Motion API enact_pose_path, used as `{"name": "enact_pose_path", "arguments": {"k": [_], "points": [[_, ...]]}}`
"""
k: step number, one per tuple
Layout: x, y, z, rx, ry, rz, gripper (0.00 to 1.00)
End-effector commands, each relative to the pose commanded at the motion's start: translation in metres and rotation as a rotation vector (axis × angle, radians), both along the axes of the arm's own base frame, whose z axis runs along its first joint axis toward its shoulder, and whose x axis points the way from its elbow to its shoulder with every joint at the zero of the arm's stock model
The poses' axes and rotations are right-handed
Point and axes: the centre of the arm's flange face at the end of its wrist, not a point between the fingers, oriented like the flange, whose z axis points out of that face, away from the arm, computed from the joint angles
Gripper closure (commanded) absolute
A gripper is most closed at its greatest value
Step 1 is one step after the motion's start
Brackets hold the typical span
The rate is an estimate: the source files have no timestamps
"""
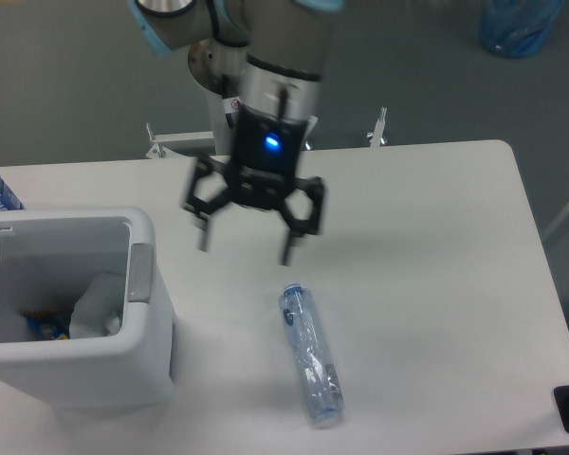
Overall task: Place the trash in the trash can
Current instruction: 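Move the open gripper over to the clear water bottle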
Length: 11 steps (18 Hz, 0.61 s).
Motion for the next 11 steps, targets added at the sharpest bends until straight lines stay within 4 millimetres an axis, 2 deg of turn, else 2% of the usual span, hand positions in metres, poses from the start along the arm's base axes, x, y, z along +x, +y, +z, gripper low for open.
{"name": "enact_pose_path", "arguments": {"k": [3, 7, 11], "points": [[-0.029, 0.017, -0.032, -0.058, -0.007, 0.023, 0.0], [-0.064, 0.051, -0.076, -0.077, -0.046, 0.03, 0.0], [-0.076, 0.06, -0.123, -0.115, -0.097, 0.033, 0.0]]}}
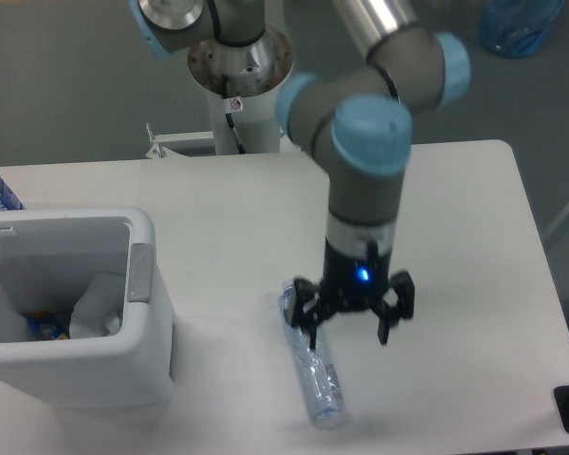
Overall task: Place the trash in the trash can
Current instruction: 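Move the open gripper over to the clear water bottle, then lower the gripper around the bottle's base and close on it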
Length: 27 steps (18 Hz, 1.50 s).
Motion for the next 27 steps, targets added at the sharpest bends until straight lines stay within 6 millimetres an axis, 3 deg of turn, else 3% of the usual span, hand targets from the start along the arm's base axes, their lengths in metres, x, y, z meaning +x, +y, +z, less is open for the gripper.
{"name": "enact_pose_path", "arguments": {"k": [3, 5, 8, 18, 24, 27], "points": [[-0.002, 0.009, -0.036, -0.018, -0.049, -0.01, 0.0], [-0.006, 0.013, -0.042, -0.018, -0.053, -0.009, 0.0], [-0.008, 0.018, -0.074, -0.045, -0.083, -0.011, 0.0], [-0.005, 0.027, -0.109, -0.089, -0.088, 0.014, 0.0], [0.015, 0.045, -0.135, -0.153, -0.069, -0.014, 0.0], [0.015, 0.046, -0.14, -0.159, -0.069, -0.015, 0.0]]}}
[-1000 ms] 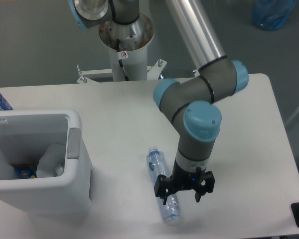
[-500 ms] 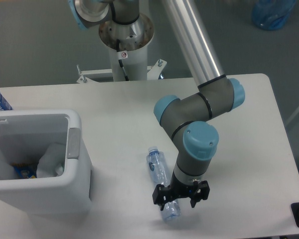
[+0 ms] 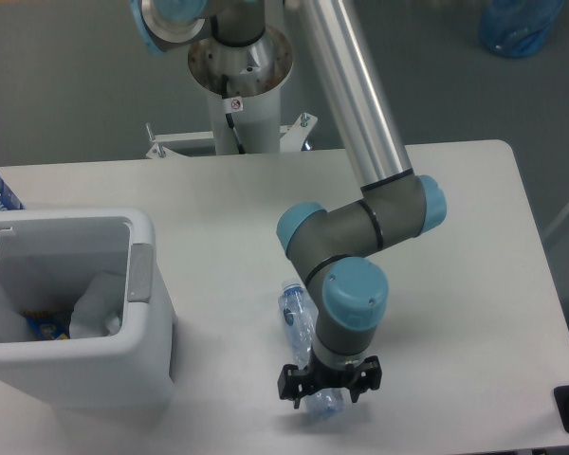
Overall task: Place the trash in the trash can
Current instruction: 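Lower the gripper around the bottle's base and close on it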
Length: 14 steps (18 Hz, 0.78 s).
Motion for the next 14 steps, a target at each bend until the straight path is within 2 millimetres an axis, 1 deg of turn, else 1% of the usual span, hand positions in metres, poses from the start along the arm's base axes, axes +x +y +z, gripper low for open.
{"name": "enact_pose_path", "arguments": {"k": [5, 10, 14], "points": [[-0.0018, 0.0002, -0.0085, -0.021, 0.026, 0.001, 0.0], [-0.0015, 0.0, -0.0103, -0.024, 0.024, 0.003, 0.04], [-0.0001, -0.0002, -0.0106, -0.027, 0.024, 0.002, 0.2]]}}
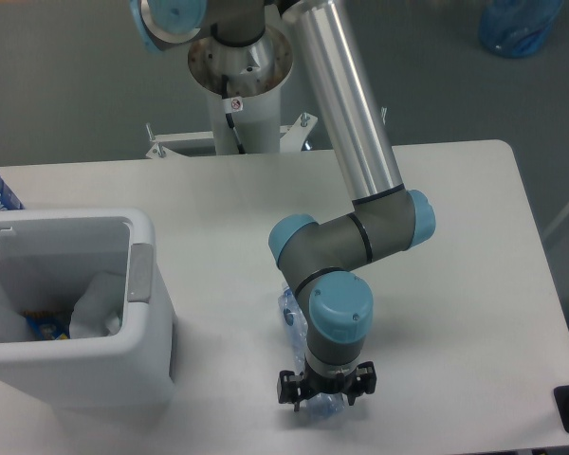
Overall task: Place the trash in the trash can
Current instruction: 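Lower the gripper around the bottle's base and close on it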
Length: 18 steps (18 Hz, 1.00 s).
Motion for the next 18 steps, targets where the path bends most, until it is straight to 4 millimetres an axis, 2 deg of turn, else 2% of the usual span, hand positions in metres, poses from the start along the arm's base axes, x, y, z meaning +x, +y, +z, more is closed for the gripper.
{"name": "enact_pose_path", "arguments": {"k": [2, 12, 16, 18], "points": [[-0.0003, 0.0003, 0.0007, 0.001, 0.001, 0.0, 0.23], [-0.0007, -0.0018, -0.0036, -0.017, 0.009, 0.002, 0.24], [0.0001, -0.0015, -0.0037, -0.028, 0.019, 0.001, 0.3], [0.0025, 0.0009, -0.0042, -0.028, 0.019, -0.003, 0.38]]}}
